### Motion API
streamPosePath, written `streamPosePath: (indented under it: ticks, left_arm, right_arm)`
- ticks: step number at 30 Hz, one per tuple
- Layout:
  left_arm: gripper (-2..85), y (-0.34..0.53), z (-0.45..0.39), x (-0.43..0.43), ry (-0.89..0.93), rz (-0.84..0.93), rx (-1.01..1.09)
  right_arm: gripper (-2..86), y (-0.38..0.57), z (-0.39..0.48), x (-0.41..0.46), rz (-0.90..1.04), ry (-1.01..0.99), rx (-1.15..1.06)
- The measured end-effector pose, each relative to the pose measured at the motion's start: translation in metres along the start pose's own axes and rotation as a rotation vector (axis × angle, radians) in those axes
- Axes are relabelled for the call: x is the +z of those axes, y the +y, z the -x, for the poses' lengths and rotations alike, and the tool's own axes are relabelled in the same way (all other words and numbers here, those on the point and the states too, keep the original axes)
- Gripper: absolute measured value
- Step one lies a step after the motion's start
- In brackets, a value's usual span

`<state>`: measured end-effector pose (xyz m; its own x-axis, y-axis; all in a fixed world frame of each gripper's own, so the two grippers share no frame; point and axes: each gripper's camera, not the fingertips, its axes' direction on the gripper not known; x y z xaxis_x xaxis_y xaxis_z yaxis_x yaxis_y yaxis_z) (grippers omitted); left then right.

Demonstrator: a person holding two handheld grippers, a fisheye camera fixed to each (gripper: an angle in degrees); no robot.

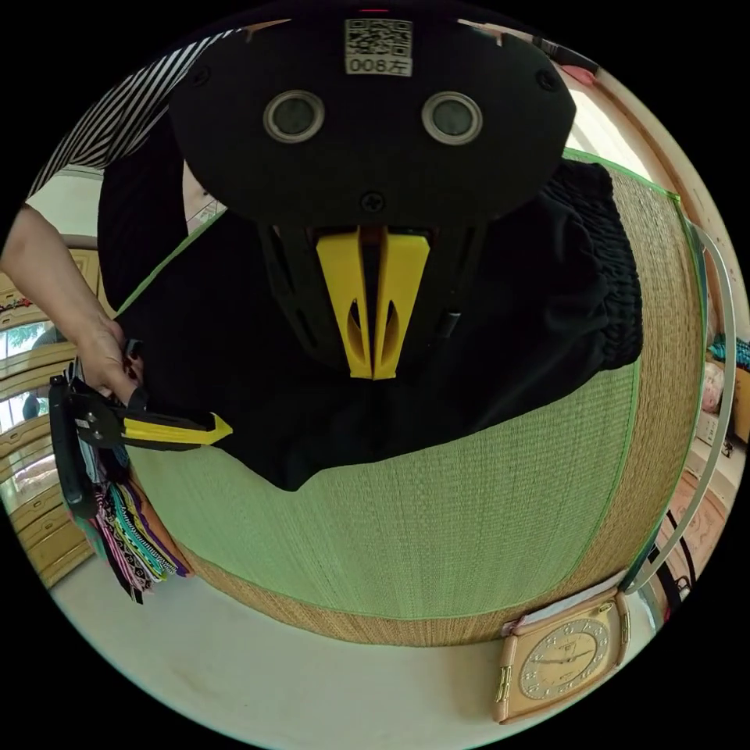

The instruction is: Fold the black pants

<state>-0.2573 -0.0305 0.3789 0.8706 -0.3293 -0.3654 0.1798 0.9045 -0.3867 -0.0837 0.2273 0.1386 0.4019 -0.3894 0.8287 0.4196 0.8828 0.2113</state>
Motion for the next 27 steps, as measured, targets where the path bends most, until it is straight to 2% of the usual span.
streamPosePath:
  ticks: [3, 5, 7, 10, 12, 14, 15, 20, 23, 27]
  left_arm:
    - [0.0, -0.005, -0.009, 0.012, -0.013, -0.03, -0.013]
    - [0.0, -0.012, -0.016, 0.023, 0.041, -0.034, -0.042]
    - [0.0, -0.015, -0.024, 0.027, 0.086, -0.075, -0.055]
    - [0.1, -0.022, -0.042, 0.037, 0.178, -0.112, -0.028]
    - [0.1, -0.027, -0.057, 0.05, 0.172, -0.09, 0.012]
    - [0.1, -0.036, -0.075, 0.078, 0.098, 0.003, 0.041]
    - [0.1, -0.038, -0.079, 0.082, 0.1, -0.024, 0.051]
    - [0.1, -0.065, -0.102, 0.115, 0.147, 0.009, 0.006]
    - [0.1, -0.08, -0.129, 0.127, 0.101, -0.018, 0.044]
    - [0.2, -0.1, -0.168, 0.157, 0.144, 0.025, 0.086]
  right_arm:
    - [0.1, 0.021, -0.017, -0.007, -0.034, 0.009, 0.095]
    - [0.1, 0.036, -0.029, -0.017, -0.069, -0.123, 0.129]
    - [0.1, 0.053, -0.035, -0.032, -0.113, -0.172, 0.124]
    - [0.1, 0.097, -0.047, -0.056, -0.142, -0.101, 0.141]
    - [0.1, 0.128, -0.059, -0.064, -0.138, -0.033, 0.185]
    - [0.1, 0.163, -0.078, -0.065, -0.094, 0.045, 0.264]
    - [0.1, 0.17, -0.082, -0.063, -0.071, 0.053, 0.277]
    - [0.1, 0.208, -0.102, -0.069, -0.067, 0.005, 0.289]
    - [0.1, 0.231, -0.114, -0.084, -0.122, 0.083, 0.323]
    - [0.1, 0.263, -0.14, -0.084, -0.143, -0.034, 0.383]
